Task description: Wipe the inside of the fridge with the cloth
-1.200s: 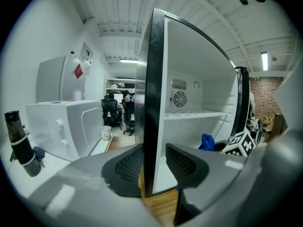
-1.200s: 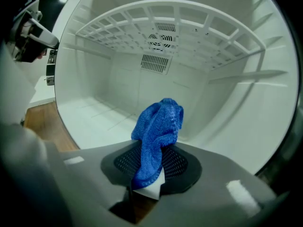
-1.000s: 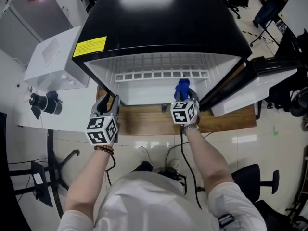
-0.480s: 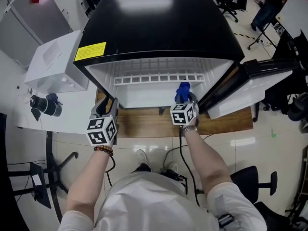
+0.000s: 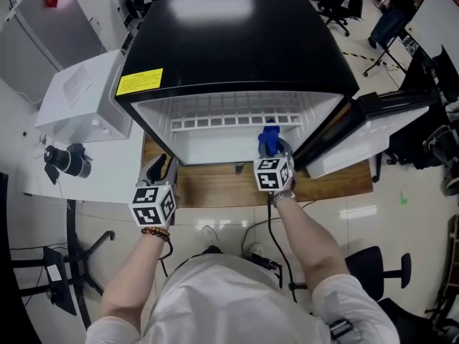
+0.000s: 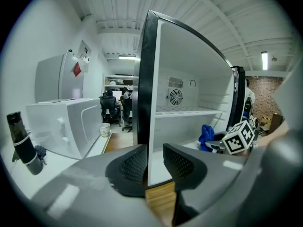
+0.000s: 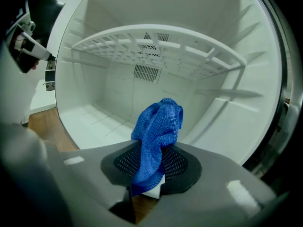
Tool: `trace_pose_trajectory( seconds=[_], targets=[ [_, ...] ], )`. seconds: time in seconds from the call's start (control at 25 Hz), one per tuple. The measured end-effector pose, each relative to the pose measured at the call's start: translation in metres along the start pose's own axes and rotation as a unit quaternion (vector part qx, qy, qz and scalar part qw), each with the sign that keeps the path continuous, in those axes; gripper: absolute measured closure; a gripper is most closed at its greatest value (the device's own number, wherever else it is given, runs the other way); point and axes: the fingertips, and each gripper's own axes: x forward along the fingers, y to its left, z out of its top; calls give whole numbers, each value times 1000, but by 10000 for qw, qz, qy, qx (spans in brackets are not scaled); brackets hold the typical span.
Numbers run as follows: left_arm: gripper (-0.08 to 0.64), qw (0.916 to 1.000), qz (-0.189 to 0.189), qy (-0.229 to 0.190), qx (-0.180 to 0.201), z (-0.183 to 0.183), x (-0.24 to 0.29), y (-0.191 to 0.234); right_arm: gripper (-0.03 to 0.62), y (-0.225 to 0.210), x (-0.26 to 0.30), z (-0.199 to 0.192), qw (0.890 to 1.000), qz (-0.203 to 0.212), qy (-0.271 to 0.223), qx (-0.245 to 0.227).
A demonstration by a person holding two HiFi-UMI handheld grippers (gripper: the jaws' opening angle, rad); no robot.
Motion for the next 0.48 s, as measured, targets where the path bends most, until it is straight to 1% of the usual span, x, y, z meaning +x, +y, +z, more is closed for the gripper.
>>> trace_pose_trajectory(
  seconds=[0.12, 0.24, 0.36, 0.44, 0.48],
  targets=[
    [456, 9995, -261, -23, 177, -2, 3, -13, 486, 6, -9, 8, 9999, 121, -89, -18],
    [456, 9979, -597, -39, 251, -1, 12, -28, 486, 15, -18, 17, 9995, 247, -183, -45],
    [451, 9936, -1096, -35, 270, 3, 24, -50, 486, 26, -29, 27, 9986, 410, -301, -121],
    [424, 9882, -1510, 30, 239, 6, 33, -67, 486, 35, -36, 33, 9978, 501, -402, -161],
    [398, 9847, -1729, 79, 212, 6, 38, -76, 486, 39, -39, 37, 9973, 545, -461, -187]
  ],
)
